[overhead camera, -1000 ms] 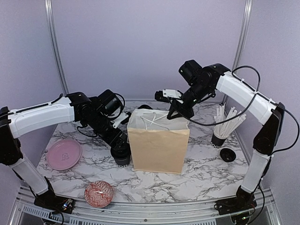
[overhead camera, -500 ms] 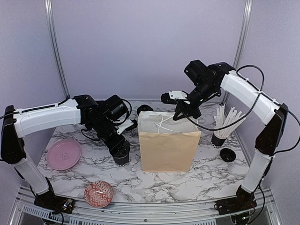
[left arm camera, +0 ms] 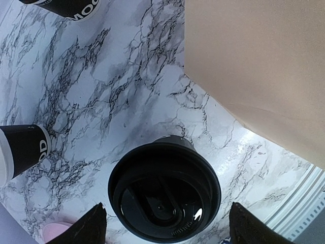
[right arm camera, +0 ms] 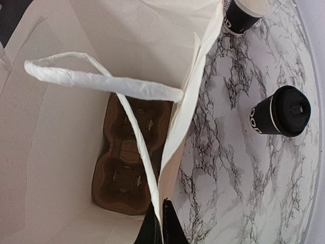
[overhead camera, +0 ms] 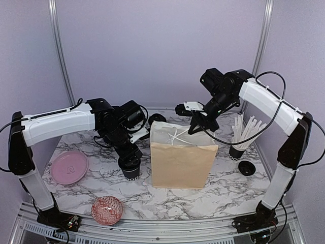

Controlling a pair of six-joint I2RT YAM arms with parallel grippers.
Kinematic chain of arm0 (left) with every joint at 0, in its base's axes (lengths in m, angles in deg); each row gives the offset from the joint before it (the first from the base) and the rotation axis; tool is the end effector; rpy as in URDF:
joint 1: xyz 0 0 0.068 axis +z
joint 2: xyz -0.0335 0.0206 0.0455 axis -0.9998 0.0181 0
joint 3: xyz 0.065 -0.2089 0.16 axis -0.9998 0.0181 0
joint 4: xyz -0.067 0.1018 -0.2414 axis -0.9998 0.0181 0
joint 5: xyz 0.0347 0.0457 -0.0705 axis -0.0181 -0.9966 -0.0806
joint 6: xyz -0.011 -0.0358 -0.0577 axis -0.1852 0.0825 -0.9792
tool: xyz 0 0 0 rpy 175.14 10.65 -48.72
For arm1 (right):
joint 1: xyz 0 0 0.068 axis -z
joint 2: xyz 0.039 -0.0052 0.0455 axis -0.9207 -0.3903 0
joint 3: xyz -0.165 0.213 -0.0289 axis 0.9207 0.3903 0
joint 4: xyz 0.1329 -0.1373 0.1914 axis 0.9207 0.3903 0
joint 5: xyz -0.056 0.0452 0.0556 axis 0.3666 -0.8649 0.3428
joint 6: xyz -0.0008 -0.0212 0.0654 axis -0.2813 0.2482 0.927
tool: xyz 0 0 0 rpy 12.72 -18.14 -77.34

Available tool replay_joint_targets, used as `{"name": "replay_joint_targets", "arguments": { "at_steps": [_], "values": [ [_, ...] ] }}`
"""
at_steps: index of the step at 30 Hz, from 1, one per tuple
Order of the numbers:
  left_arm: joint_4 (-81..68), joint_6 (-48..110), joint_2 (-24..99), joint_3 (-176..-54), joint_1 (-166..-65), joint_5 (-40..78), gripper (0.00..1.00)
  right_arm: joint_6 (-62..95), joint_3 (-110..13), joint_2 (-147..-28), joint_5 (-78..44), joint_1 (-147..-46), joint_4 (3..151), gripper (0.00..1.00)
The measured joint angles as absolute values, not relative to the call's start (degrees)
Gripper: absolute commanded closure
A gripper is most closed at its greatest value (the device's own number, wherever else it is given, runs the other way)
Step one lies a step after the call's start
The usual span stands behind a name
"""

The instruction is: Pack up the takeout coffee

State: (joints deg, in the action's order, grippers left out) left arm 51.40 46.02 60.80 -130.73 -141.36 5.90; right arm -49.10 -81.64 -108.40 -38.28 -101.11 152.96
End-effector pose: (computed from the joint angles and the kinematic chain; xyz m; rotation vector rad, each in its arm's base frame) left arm 0.2298 -0.2906 0.2655 1.2654 2.4264 -0.1254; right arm 0.2855 0.2256 0.3455 -1.9977 1.7241 0.5621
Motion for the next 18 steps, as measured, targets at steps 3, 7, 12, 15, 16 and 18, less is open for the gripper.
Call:
{"name": "replay_joint_targets", "arguments": {
  "at_steps": [3,7,12,15,16,18],
  "values": [
    [51.94,46.07,61.85,-130.79,-141.36,6.29,0.17,-49.1,-81.46,-108.37,-38.68,-101.11,152.98,1.0],
    [52.6,46.05,62.35,-130.79,-141.23,6.92,0.2,-49.07,-81.46,-108.37,-39.05,-101.11,153.0,1.0],
    [52.67,45.96,62.81,-130.66,-140.93,6.97,0.24,-49.07,-81.42,-108.37,-39.51,-101.07,153.02,1.0],
    [52.73,45.98,62.97,-130.55,-140.75,7.03,0.24,-49.07,-81.24,-108.37,-39.92,-101.07,153.0,1.0],
    [52.75,45.98,62.99,-130.51,-140.73,7.01,0.24,-49.07,-81.13,-108.37,-40.01,-101.07,152.98,1.0],
    [52.82,45.98,62.99,-130.36,-140.64,6.94,0.26,-49.07,-81.05,-108.37,-40.12,-101.07,152.94,1.0]
  ]
}}
